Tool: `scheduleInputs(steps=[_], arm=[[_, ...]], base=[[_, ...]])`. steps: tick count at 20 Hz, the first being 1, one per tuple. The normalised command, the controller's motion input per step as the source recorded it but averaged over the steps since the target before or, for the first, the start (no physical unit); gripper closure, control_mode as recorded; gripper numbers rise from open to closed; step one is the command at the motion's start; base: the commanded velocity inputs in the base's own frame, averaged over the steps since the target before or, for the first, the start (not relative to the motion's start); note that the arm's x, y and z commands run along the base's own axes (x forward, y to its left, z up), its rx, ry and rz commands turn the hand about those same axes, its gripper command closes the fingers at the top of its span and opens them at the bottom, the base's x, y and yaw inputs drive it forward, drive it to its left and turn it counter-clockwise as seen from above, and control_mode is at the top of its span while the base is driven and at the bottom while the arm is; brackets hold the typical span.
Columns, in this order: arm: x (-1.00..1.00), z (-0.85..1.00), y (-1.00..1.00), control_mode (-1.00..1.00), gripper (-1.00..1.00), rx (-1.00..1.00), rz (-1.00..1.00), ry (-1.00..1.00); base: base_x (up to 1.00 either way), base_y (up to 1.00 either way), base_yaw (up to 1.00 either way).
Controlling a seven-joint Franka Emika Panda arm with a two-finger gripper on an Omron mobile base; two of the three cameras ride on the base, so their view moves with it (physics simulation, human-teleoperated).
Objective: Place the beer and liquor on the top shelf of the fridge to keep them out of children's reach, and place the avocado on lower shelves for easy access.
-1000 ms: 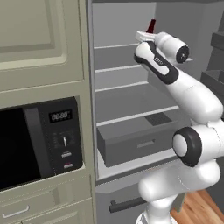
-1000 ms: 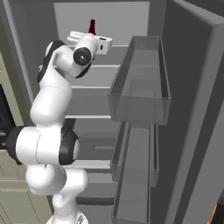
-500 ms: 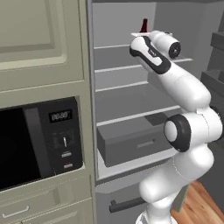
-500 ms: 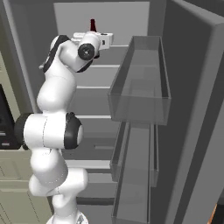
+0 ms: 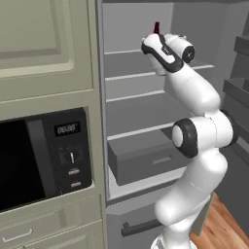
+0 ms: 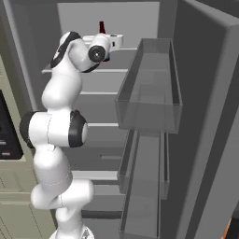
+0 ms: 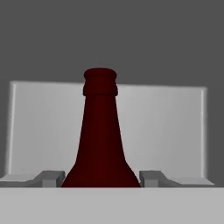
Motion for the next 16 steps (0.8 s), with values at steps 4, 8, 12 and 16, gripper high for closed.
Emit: scheduleInputs(steps=[4, 8, 12, 16], arm=[[0.32, -0.22, 0.00, -1.00, 1.00, 0.00, 0.00, 0.00], [0.29, -0.22, 0.00, -1.00, 1.00, 0.00, 0.00, 0.00], [0.31, -0.15, 0.00, -1.00, 1.00, 0.00, 0.00, 0.00], [0.37, -0.10, 0.00, -1.00, 1.00, 0.00, 0.00, 0.00]], base=[[0.00, 0.00, 0.00], [0.00, 0.00, 0.00], [0.00, 0.00, 0.00], [0.00, 0.00, 0.00]])
